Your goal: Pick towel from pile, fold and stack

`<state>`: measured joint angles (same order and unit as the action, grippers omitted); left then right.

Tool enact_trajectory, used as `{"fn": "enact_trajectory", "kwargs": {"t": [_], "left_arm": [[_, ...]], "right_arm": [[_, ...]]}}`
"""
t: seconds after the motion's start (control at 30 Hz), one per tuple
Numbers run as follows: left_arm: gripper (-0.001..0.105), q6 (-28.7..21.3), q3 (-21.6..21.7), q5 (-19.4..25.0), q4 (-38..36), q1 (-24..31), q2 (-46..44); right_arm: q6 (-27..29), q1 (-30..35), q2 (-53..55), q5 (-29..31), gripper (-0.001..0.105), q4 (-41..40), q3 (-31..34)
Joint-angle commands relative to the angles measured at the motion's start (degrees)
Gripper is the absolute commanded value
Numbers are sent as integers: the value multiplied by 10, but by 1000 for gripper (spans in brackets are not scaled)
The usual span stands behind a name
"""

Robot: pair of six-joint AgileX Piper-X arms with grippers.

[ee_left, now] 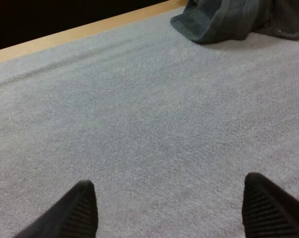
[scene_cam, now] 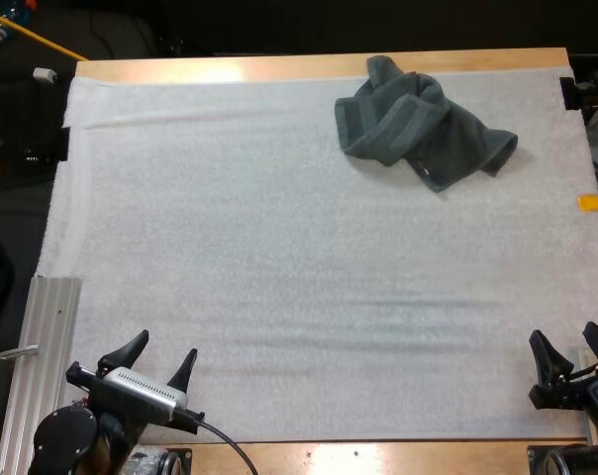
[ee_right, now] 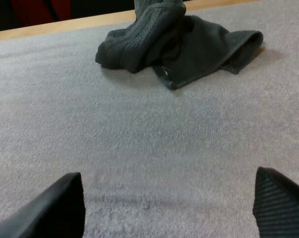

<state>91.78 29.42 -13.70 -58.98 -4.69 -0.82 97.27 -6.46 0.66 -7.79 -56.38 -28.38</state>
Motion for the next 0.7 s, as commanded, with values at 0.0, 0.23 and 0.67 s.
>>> {"fn": "enact_trajectory", "kwargs": {"t": [0.0,0.23,0.67], "left_arm": [[59,7,1,1,8,0,-79],[59,9,4,0,30,0,-73],[59,22,94,-44,41,-54,42]], "right_arm": [[2,2,23,3,69,5,-2],[-33,2,21,3,69,5,-11],[-59,2,-38,-47,69,4,-121]]}}
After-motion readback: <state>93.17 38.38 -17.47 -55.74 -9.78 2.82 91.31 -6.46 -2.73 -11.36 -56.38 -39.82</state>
